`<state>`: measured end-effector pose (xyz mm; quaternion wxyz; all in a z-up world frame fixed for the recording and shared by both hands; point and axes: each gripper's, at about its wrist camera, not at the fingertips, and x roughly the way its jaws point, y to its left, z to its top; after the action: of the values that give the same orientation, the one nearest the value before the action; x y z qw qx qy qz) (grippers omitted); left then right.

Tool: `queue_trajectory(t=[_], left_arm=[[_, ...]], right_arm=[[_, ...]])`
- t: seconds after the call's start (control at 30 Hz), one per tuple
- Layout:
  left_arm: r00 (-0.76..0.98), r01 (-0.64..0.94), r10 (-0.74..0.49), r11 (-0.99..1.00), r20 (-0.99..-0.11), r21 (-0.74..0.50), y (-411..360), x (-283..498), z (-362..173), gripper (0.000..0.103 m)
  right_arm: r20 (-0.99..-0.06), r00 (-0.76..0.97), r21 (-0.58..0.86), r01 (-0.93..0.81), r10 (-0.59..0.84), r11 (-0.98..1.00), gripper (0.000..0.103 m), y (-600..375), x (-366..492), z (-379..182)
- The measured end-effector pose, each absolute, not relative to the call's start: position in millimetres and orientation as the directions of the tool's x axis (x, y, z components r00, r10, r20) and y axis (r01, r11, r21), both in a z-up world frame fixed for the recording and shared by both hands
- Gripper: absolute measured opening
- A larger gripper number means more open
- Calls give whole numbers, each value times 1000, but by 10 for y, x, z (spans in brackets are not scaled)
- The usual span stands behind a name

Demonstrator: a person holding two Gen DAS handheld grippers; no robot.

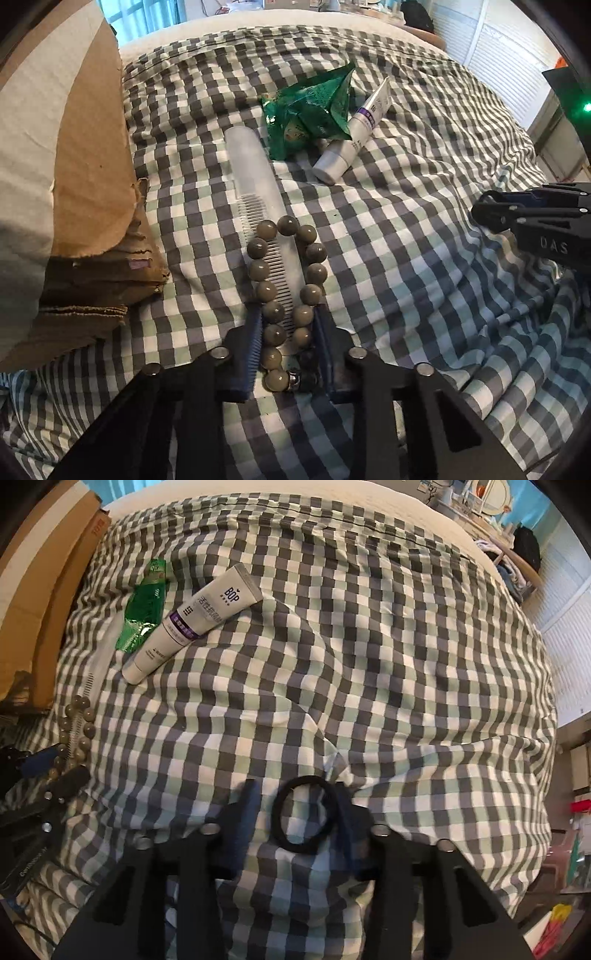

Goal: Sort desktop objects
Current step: 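Grasp the bead bracelet and white comb with the left gripper, then lift and carry the bracelet and comb with the left gripper over the box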

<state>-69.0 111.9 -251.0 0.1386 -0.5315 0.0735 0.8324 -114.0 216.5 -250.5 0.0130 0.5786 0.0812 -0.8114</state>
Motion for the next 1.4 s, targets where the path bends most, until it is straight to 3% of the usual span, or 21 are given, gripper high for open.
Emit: queue_trajectory(t=[0.07, 0.23, 0.77, 1.4], left_arm=[[-401, -312, 169, -949, -901, -39, 1109, -656, -2483, 26], [-432, -330, 208, -942, -878, -60, 1108, -538, -2360, 25], [-586, -403, 294, -914, -755, -44, 1111, -368, -1760, 24], [-700, -399, 330, -916, -633, -38, 929, -136, -1112, 24]], right_arm=[[-935, -348, -109, 103, 67, -989, 13, 2191, -1112, -2465], [-912, -408, -77, 77, 39, -994, 5, 2247, -1021, -2337], [-798, -603, -30, 23, 11, -999, 4, 2424, -773, -1753], [-566, -824, 28, -5, -12, -1000, 4, 2393, -431, -988]])
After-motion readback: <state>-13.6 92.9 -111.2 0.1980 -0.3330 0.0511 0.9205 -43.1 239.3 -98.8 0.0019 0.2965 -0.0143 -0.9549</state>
